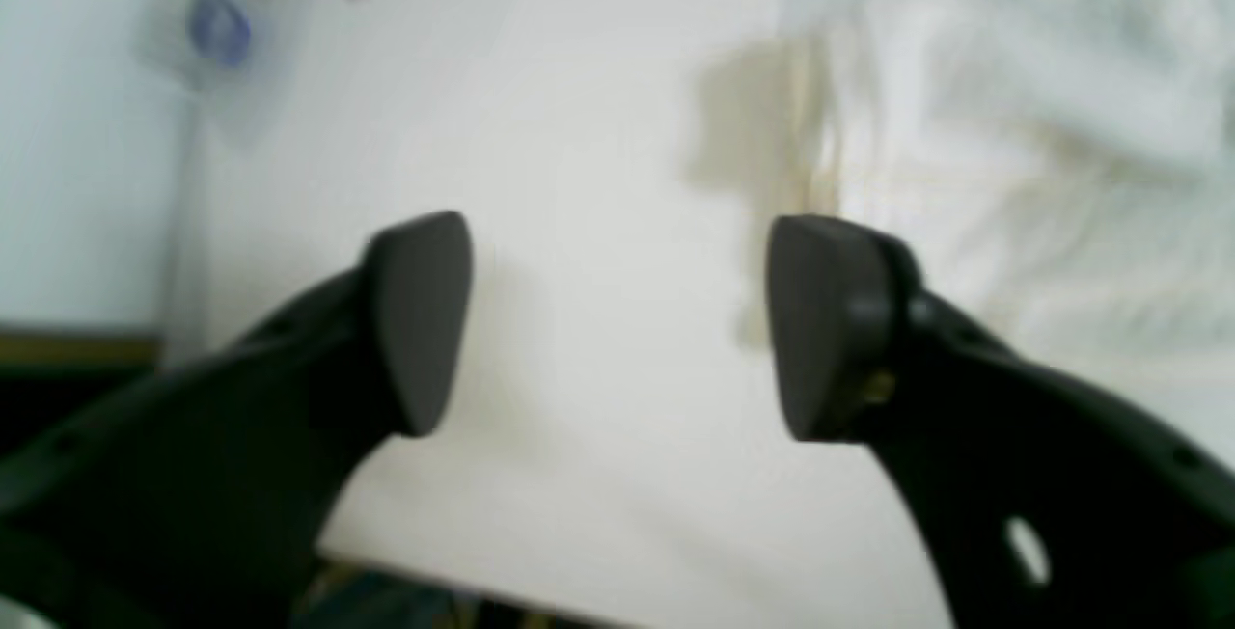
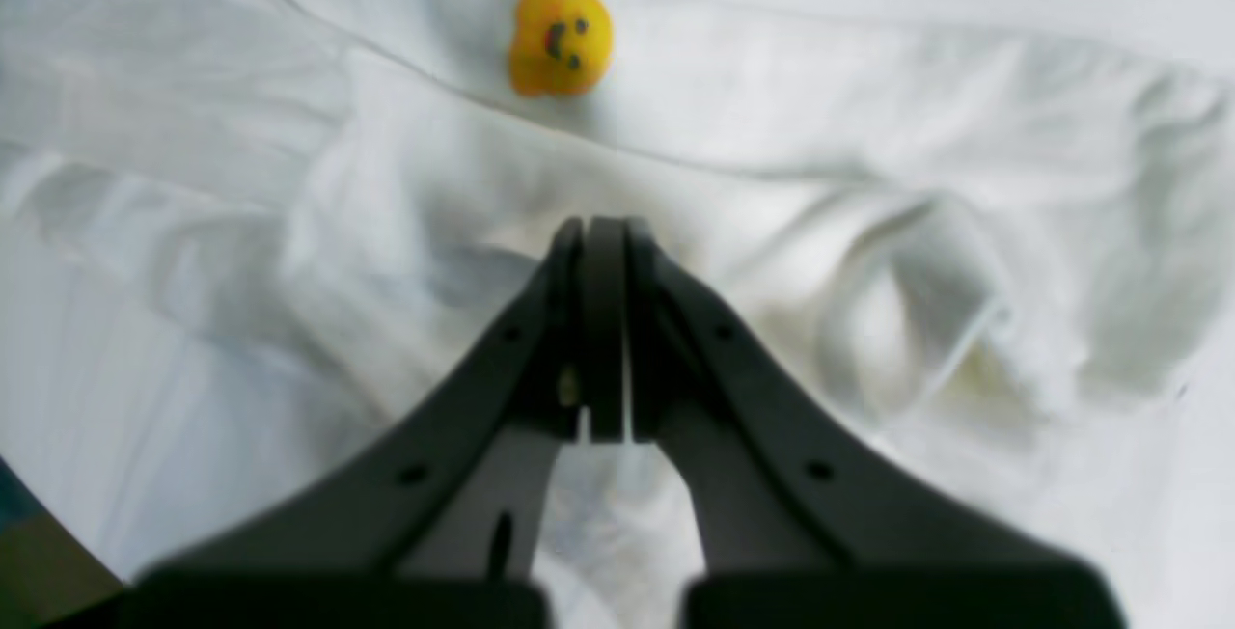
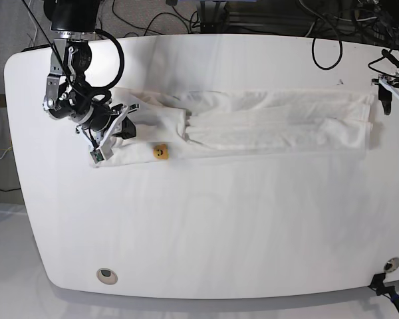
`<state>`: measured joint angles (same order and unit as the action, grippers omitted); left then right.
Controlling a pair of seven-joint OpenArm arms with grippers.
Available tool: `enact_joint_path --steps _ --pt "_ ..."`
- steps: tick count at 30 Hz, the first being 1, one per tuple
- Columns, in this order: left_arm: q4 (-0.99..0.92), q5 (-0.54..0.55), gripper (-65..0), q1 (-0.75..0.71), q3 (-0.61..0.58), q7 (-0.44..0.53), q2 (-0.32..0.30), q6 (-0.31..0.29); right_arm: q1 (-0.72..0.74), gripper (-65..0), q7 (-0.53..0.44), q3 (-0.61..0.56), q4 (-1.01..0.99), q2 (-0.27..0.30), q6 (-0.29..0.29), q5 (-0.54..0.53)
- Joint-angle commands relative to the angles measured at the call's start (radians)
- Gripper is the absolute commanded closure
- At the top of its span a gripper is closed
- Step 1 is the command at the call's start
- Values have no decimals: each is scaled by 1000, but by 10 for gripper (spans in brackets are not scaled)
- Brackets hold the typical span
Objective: Fold the T-shirt properly
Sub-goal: 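Release the left gripper and move it to the strip's end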
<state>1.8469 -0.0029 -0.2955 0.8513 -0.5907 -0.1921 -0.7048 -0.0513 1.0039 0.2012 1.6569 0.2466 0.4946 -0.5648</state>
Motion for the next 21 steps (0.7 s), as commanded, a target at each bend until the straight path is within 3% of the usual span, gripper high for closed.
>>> enact_joint_path --steps 1,6,10,18,21 --pt "3 50 -461 5 7 -56 -40 7 15 0 -47 -7 -33 24 3 -13" --pt "-42 165 -462 5 6 -85 -73 7 15 0 -104 -110 -94 56 3 -13" --pt "-141 291 -464 5 4 -85 -86 7 15 0 -107 -113 -120 56 3 -13" --pt "-376 535 -464 6 -43 -85 -185 7 15 0 -107 -113 -122 56 3 -10" --pt "-430 605 -464 14 -83 -85 -220 7 15 0 -107 -113 -122 52 3 45"
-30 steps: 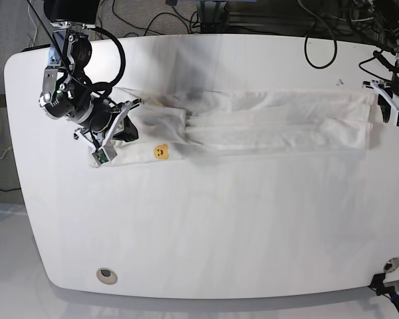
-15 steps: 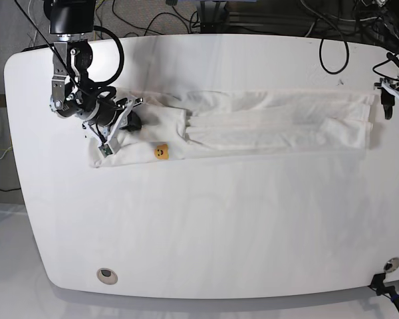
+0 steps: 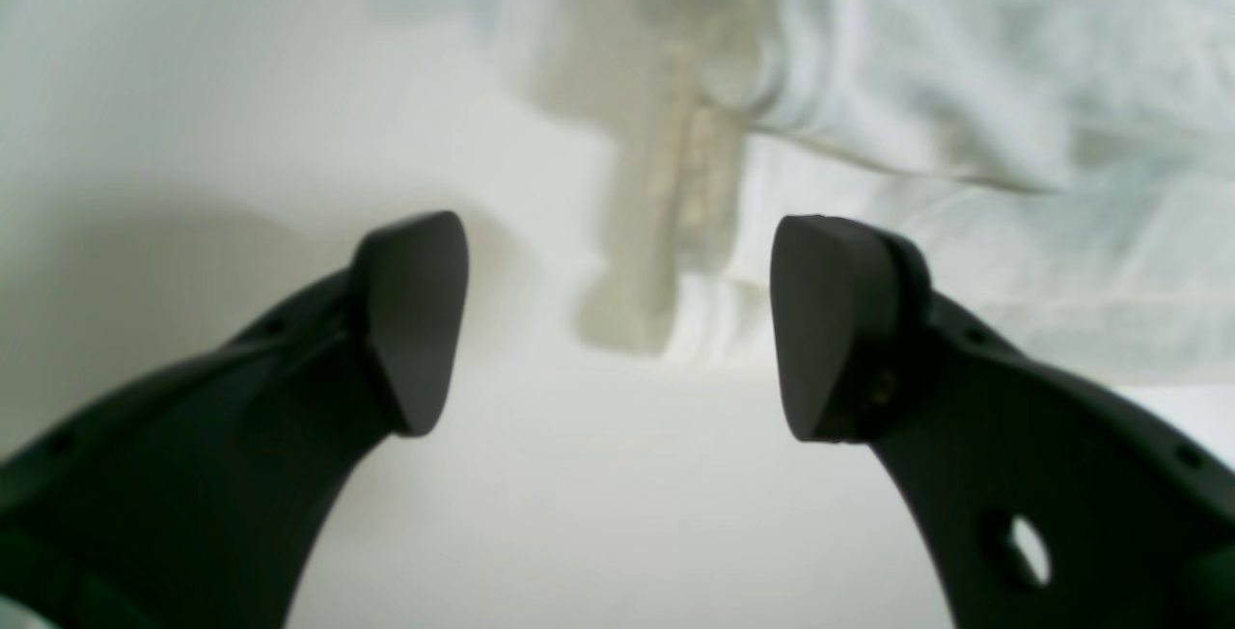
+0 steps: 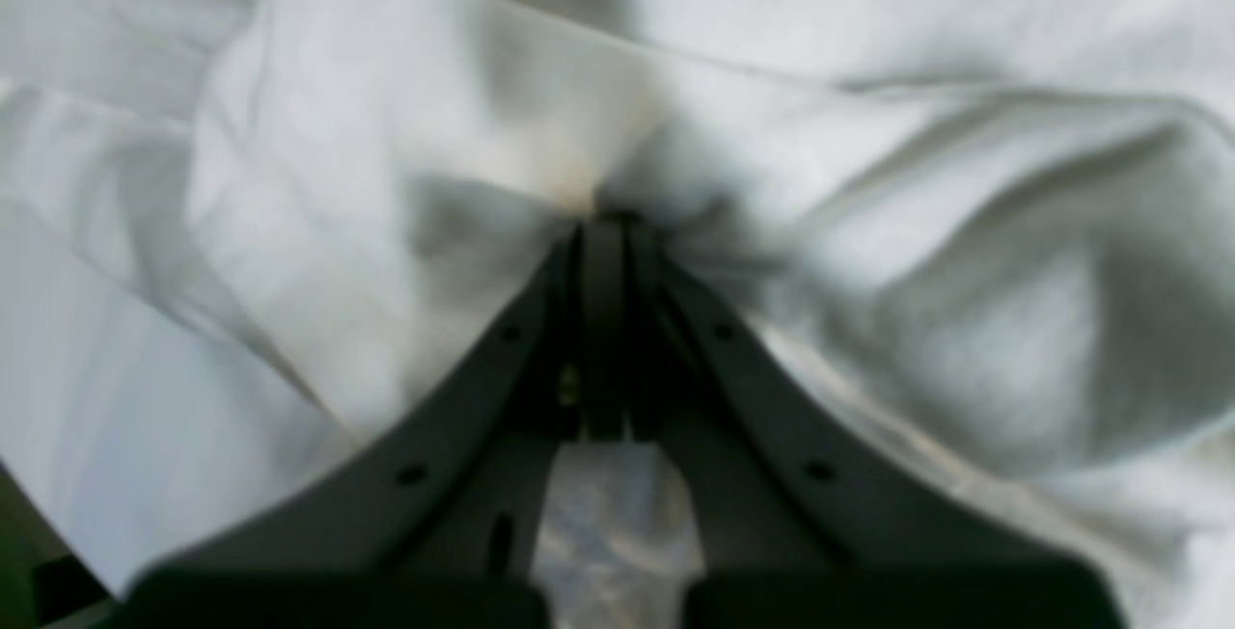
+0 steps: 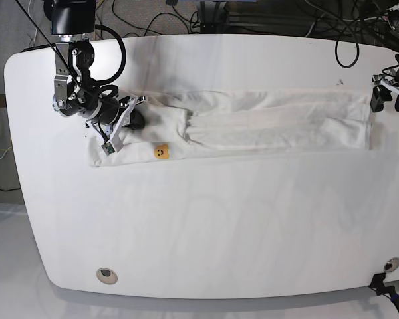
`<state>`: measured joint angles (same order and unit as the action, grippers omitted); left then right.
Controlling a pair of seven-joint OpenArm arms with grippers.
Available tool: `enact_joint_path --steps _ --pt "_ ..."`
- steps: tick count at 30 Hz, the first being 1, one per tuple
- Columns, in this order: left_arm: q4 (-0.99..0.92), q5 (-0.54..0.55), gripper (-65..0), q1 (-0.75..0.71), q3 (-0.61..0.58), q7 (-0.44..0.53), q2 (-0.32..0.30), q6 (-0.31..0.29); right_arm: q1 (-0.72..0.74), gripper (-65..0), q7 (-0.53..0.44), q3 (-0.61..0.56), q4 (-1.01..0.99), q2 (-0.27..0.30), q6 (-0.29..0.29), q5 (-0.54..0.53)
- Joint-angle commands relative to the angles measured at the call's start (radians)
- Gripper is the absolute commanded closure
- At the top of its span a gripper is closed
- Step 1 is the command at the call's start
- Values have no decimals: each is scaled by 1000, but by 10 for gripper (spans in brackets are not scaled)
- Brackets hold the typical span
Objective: Fold the T-shirt properly
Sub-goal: 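Release the left gripper and move it to the strip's end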
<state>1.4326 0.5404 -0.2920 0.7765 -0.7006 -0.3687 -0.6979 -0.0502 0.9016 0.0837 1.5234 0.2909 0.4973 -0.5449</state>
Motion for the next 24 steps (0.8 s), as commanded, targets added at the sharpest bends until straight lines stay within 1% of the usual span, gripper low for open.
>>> enact_joint_path --steps 1,5,8,10,12,20,24 --pt "-28 79 -464 17 -24 25 -54 0 14 0 -5 4 12 6 2 41" --pt "-106 139 -464 52 -44 25 -82 0 14 0 -5 4 12 6 2 49" --pt "-192 142 -464 98 -45 25 -94 0 14 0 -5 4 12 6 2 49" --pt "-249 142 -464 126 -82 25 -97 0 14 0 -5 4 12 6 2 49" --pt "-281 148 -464 138 -117 25 -114 0 14 0 -5 4 12 6 2 49" --pt "-293 148 -464 152 -171 25 -106 0 14 0 -5 4 12 6 2 49" --pt "-292 148 -464 152 -211 25 -85 0 14 0 -5 4 12 6 2 49"
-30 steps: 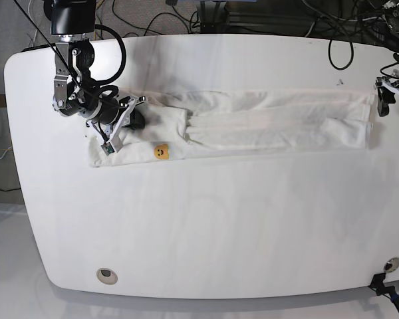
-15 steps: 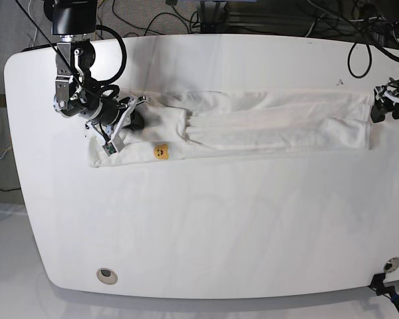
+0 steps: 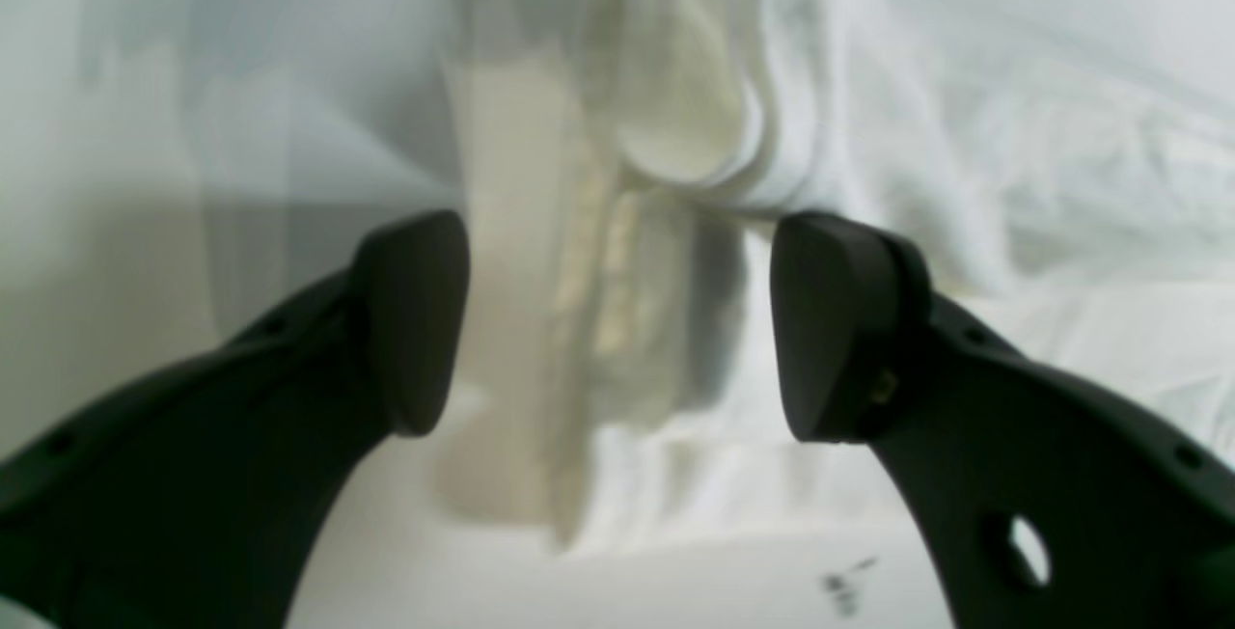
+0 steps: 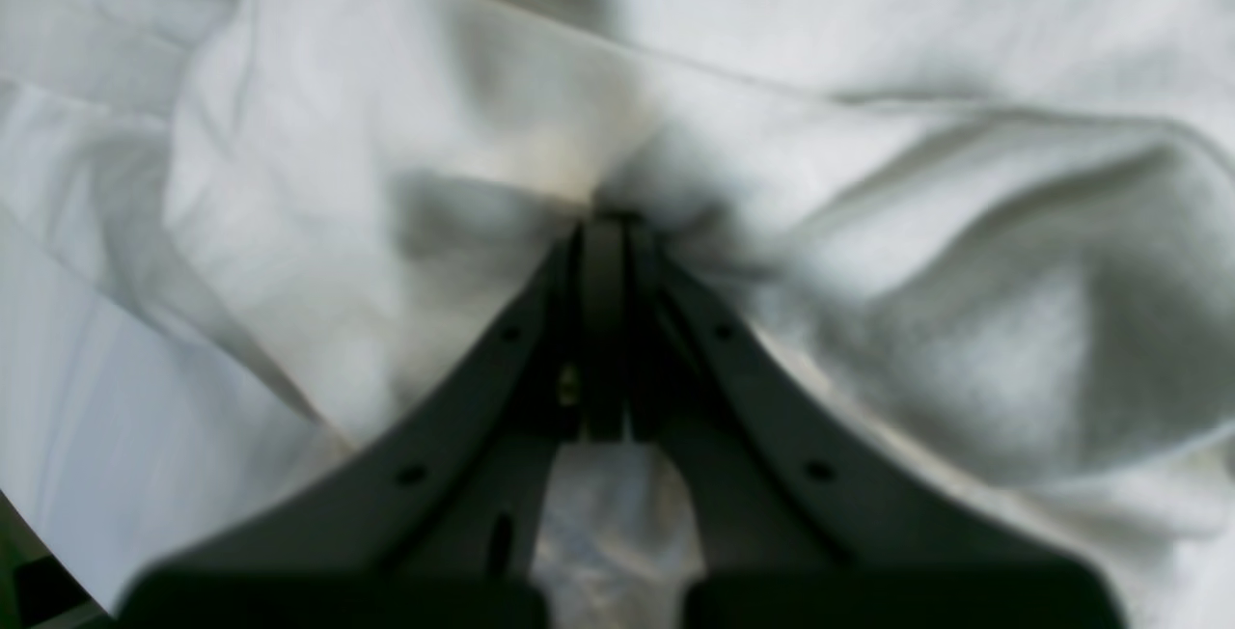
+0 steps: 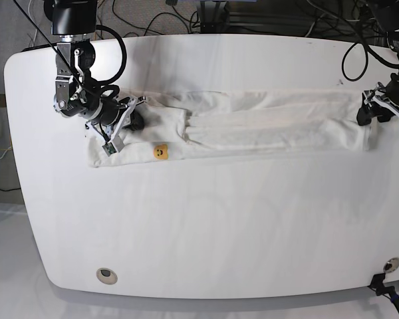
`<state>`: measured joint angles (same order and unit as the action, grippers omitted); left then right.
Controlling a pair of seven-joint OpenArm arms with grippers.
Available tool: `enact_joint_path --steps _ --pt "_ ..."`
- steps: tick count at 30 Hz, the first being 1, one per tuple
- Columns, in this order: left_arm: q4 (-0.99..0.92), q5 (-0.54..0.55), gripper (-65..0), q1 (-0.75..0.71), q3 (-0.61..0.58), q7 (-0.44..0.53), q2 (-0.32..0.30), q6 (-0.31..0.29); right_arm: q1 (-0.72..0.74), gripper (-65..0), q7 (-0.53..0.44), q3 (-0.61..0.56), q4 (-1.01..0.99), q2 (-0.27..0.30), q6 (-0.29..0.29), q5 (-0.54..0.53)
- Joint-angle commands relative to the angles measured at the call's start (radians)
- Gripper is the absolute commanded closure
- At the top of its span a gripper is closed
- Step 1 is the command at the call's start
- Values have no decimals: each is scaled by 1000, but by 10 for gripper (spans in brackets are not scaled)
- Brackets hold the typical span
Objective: Fold the T-shirt properly
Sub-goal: 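Release the left gripper and move it to the strip's end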
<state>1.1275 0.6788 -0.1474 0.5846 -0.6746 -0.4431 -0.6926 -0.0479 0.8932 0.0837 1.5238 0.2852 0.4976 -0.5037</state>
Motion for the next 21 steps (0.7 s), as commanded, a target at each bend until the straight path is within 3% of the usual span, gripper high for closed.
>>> enact_joint_path --steps 1,8,16,18,21 --pt "15 9 -464 7 -33 -1 -7 -6 12 0 4 4 10 12 2 9" --pt "15 71 -461 2 -102 -1 -4 -6 12 0 4 4 10 12 2 9" --pt "16 72 -457 1 -102 -1 -4 -6 12 0 4 4 10 12 2 9" --pt "16 72 -377 1 -101 -1 -4 -6 12 0 4 4 10 12 2 9" --pt "16 72 -140 2 -101 -1 -4 -6 12 0 4 4 10 12 2 9"
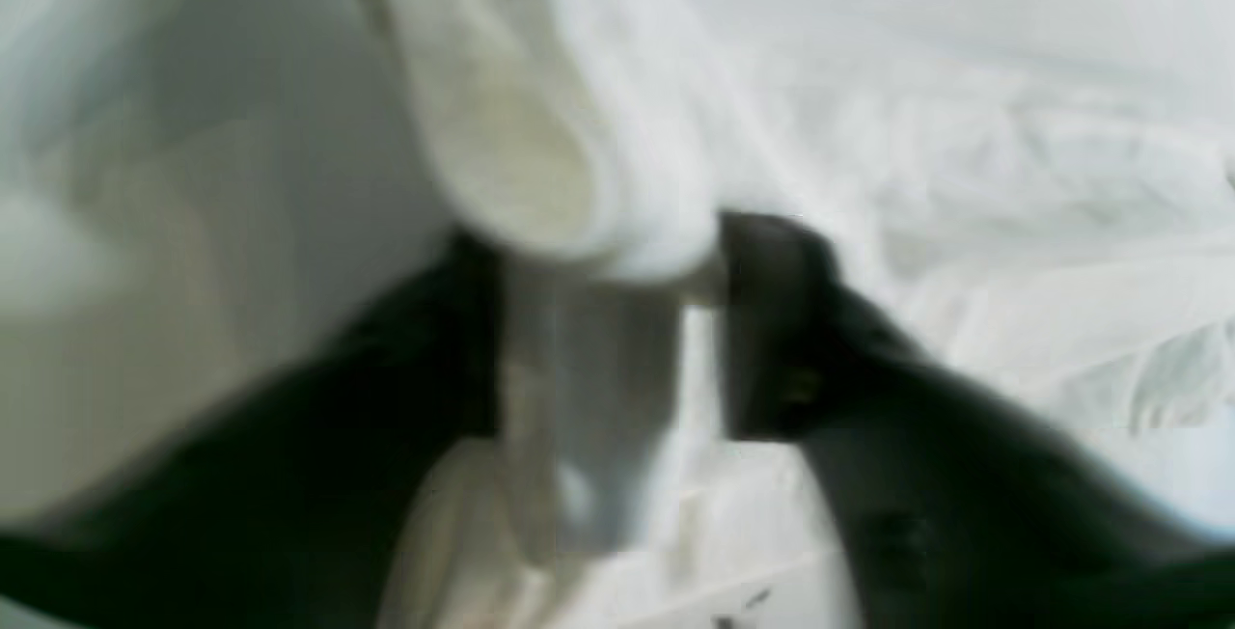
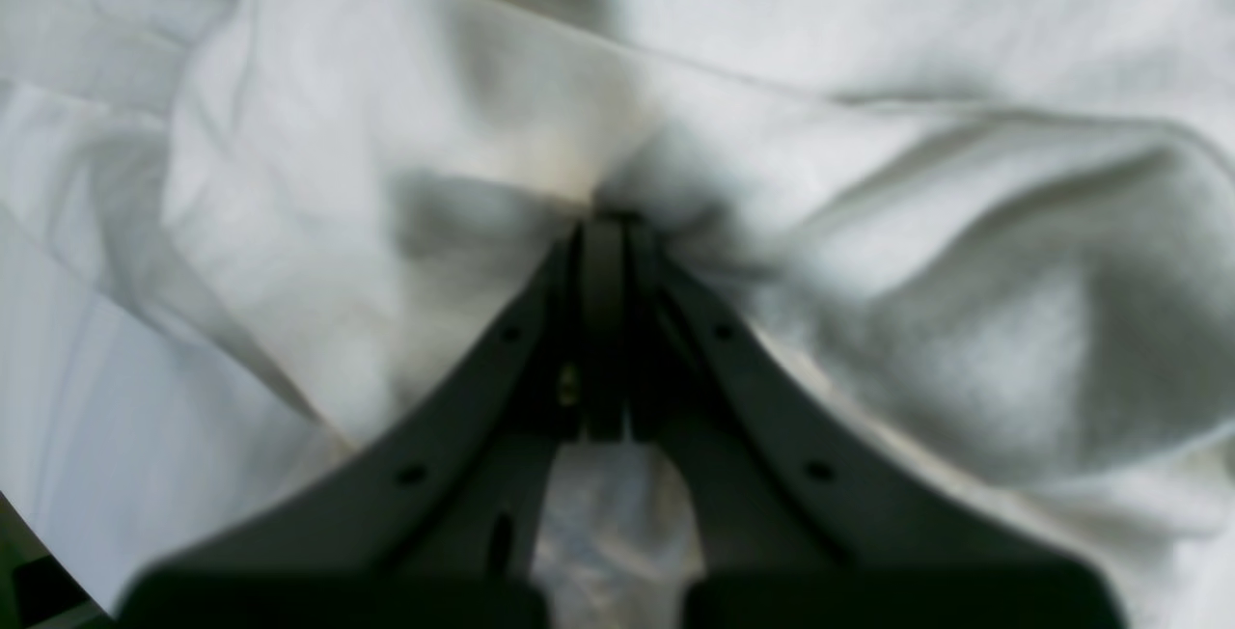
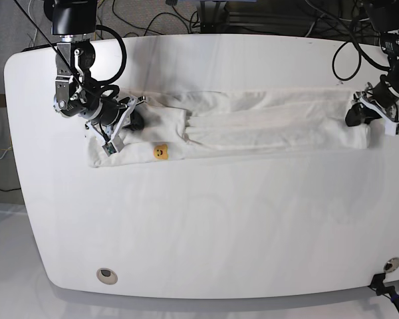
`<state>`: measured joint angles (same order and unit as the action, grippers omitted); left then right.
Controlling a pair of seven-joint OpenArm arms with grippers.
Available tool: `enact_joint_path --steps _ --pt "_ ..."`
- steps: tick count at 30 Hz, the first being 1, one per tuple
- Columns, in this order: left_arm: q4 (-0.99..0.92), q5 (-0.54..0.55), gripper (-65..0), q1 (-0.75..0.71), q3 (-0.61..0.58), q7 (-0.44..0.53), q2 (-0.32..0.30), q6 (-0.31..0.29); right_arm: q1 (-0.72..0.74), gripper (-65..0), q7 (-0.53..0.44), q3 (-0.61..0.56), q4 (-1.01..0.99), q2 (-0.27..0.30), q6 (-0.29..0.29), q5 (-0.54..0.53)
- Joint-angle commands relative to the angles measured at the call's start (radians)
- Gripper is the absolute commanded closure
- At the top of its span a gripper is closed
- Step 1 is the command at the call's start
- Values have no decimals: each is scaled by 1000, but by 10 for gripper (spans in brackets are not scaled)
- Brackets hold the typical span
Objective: Fold the T-shirt properly
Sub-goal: 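Release the left gripper and move it to the strip's end, then grasp the strip end with the left gripper and fold it toward the right gripper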
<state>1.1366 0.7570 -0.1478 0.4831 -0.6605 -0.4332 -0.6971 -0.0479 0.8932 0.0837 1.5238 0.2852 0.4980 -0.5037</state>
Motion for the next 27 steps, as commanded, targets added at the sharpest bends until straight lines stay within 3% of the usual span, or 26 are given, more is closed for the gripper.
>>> enact_joint_path --steps 1,3,8,15,22,27 --pt "7 -6 -71 3 1 -15 -14 -1 12 0 4 4 10 12 1 9" --pt "7 -6 0 6 2 -15 -14 -1 12 0 4 4 10 12 1 9" --pt "38 -6 0 6 2 -15 -14 -1 12 0 4 4 10 10 1 9" --pt "276 -6 0 -37 -5 -15 23 -1 12 0 4 4 10 -16 1 10" --pt "468 -4 0 -51 -165 -15 38 -1 12 0 4 4 10 -31 1 10" --pt "541 -6 0 -49 -202 -15 116 -1 12 0 4 4 10 -33 0 10"
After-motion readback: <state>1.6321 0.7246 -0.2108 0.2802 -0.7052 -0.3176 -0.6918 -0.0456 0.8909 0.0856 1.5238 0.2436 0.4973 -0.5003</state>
